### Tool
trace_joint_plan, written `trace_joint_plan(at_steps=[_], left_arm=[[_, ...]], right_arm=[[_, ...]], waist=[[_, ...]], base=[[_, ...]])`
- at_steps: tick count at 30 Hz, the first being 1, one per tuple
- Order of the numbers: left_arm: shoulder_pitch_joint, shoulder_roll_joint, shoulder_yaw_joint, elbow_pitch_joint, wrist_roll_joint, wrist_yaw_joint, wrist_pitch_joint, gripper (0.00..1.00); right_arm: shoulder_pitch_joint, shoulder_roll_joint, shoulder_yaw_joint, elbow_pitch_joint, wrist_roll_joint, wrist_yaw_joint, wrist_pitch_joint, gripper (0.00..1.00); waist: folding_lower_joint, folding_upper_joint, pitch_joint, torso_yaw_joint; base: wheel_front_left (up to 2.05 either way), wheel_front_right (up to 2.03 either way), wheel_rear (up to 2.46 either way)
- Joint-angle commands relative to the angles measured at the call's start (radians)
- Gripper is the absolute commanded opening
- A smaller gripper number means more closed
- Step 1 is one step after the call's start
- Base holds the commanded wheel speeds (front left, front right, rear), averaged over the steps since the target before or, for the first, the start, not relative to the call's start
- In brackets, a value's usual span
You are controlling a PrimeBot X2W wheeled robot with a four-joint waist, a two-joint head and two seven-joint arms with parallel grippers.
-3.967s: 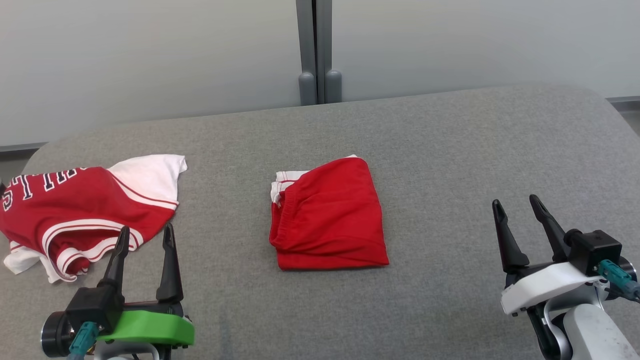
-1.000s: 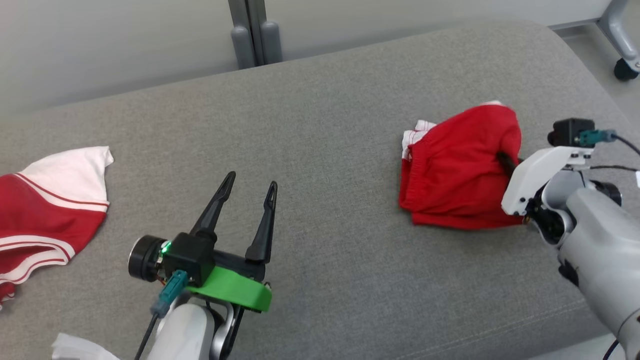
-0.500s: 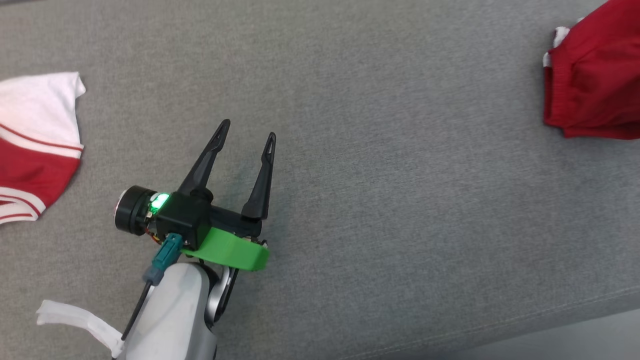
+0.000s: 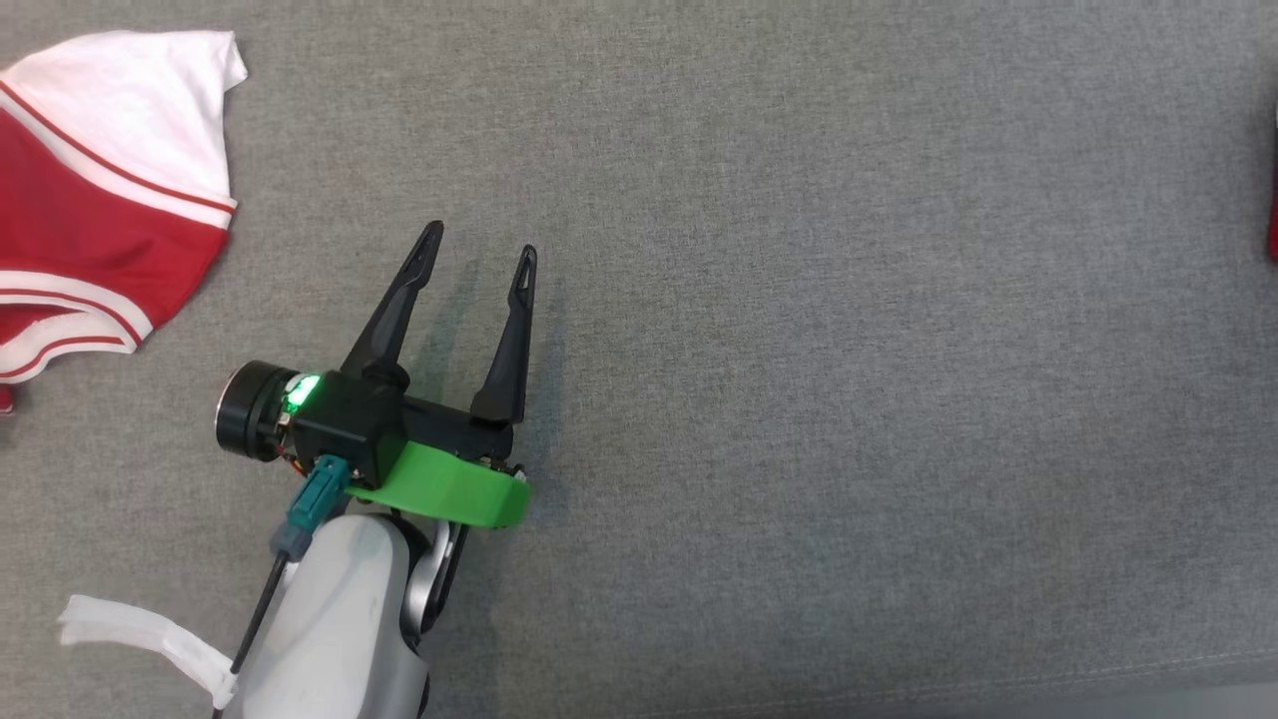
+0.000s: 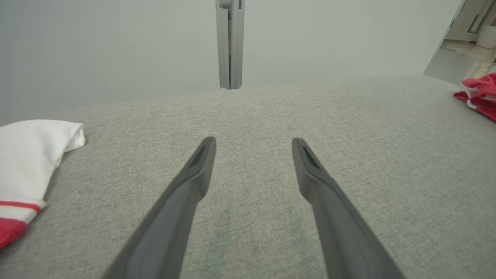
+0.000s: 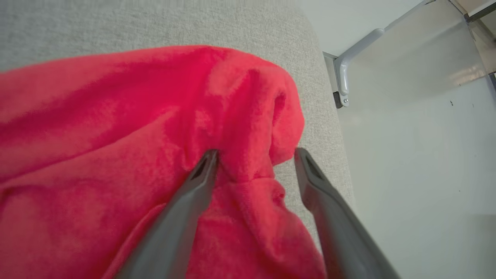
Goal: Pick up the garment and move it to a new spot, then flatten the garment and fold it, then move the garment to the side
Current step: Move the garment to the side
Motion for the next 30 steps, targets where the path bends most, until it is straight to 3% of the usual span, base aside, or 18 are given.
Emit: trace_joint_plan(at_steps=[1,6,17,23,30], left_arm=[[0.013,0.004,0.002,0.001,-0.012,0.001,0.000,1.00],[0.055,0.004,0.025,0.010,-0.025,0.002,0.000,1.00],[0.186,0.018,0.157,0.000,-0.035,0.001,0.000,1.00],[0.258,0.021,0.210,-0.011,-0.040,-0.003,0.000,1.00],[0.317,0.018,0.263,-0.033,-0.039,-0.004,0.000,1.00]], right_arm=[[-0.013,-0.016,-0.010,0.009,-0.023,-0.001,-0.016,1.00],[0.018,-0.005,-0.057,0.011,-0.069,-0.001,-0.046,1.00],[0.087,0.129,-0.083,-0.023,-0.102,-0.001,-0.204,1.00],[0.192,0.185,-0.075,-0.160,-0.062,-0.001,-0.235,1.00],[0.394,0.207,-0.171,-0.467,-0.033,-0.001,-0.241,1.00]], waist=[[0.0000,-0.0001,-0.043,-0.009],[0.0000,-0.0001,-0.148,-0.025],[0.0000,-0.0001,-0.414,-0.041],[0.0000,-0.0001,-0.500,-0.043],[0.0000,-0.0001,-0.541,-0.038]], base=[[0.00,0.00,0.00],[0.00,0.00,0.00],[0.00,0.00,0.00],[0.00,0.00,0.00],[0.00,0.00,0.00]])
